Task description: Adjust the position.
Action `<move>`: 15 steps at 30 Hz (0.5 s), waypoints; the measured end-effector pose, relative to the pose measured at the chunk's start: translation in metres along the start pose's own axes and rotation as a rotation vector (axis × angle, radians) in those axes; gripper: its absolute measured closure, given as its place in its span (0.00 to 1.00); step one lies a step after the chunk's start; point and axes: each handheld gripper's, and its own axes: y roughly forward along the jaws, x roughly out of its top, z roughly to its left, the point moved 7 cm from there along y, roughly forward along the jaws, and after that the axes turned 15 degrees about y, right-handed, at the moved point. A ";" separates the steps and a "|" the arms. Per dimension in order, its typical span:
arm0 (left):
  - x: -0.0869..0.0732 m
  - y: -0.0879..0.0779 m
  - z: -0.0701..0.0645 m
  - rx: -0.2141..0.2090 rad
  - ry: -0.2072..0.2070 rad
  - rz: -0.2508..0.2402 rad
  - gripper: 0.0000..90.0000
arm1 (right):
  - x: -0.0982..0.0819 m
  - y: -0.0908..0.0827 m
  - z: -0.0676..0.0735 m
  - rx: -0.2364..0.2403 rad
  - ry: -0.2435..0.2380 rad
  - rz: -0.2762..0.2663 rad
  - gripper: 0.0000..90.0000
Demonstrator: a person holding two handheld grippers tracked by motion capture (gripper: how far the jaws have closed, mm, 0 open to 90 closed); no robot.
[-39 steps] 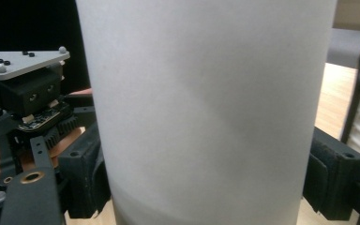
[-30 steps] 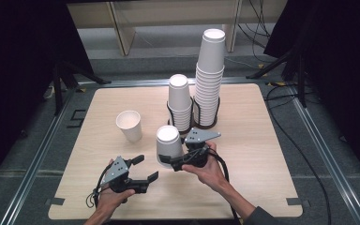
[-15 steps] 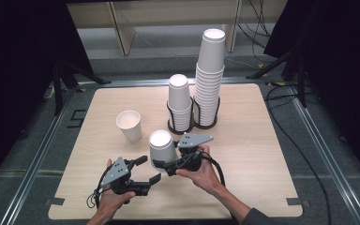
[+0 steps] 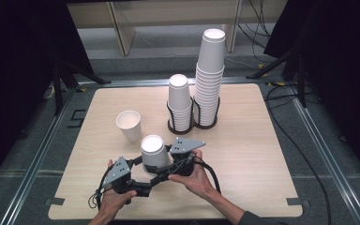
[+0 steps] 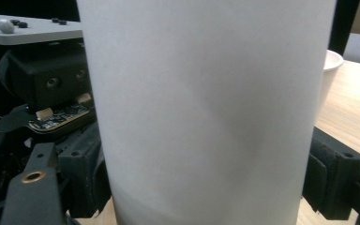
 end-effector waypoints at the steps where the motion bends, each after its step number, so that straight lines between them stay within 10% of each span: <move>1: -0.001 0.000 0.000 0.001 0.002 0.006 0.02 | -0.001 0.002 0.003 0.030 0.022 0.001 0.20; 15: 0.000 0.001 -0.001 0.008 0.004 -0.001 0.00 | -0.004 0.008 0.013 0.052 -0.005 -0.001 0.20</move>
